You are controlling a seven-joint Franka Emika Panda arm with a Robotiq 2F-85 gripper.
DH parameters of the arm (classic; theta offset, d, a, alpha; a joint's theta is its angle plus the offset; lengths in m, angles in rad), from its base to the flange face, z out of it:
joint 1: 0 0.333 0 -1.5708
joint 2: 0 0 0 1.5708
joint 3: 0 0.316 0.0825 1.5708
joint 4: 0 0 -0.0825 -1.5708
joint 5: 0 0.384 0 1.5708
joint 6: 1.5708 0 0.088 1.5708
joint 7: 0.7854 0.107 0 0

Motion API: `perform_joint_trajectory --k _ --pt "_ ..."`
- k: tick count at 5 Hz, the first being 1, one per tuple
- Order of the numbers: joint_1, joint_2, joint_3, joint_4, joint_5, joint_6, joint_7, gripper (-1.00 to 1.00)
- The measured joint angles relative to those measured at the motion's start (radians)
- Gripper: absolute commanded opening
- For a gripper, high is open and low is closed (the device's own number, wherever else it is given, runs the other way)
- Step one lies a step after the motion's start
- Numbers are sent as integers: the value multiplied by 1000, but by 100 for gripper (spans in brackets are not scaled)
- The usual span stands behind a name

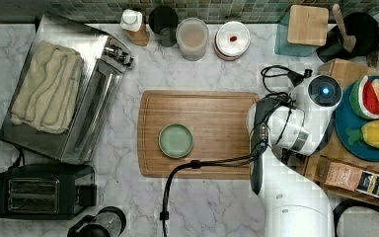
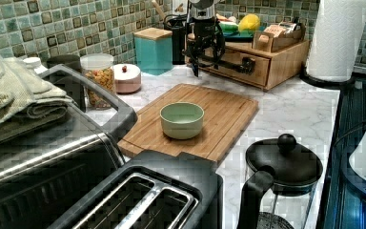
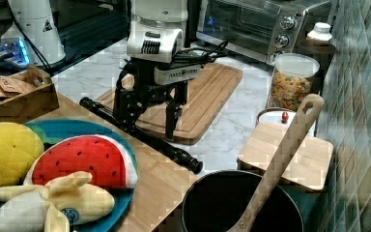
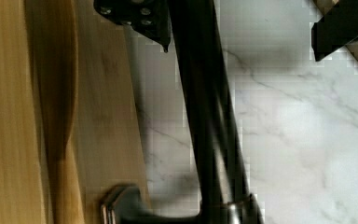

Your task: Open the drawer.

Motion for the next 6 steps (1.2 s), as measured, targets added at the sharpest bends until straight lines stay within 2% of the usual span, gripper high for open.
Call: perform_joint_trajectory --k 2,4,6 --pt "21 -44 33 -76 2 76 6 100" --pt "92 -49 59 -79 2 78 213 100" --pt "153 -43 105 -76 26 88 242 100"
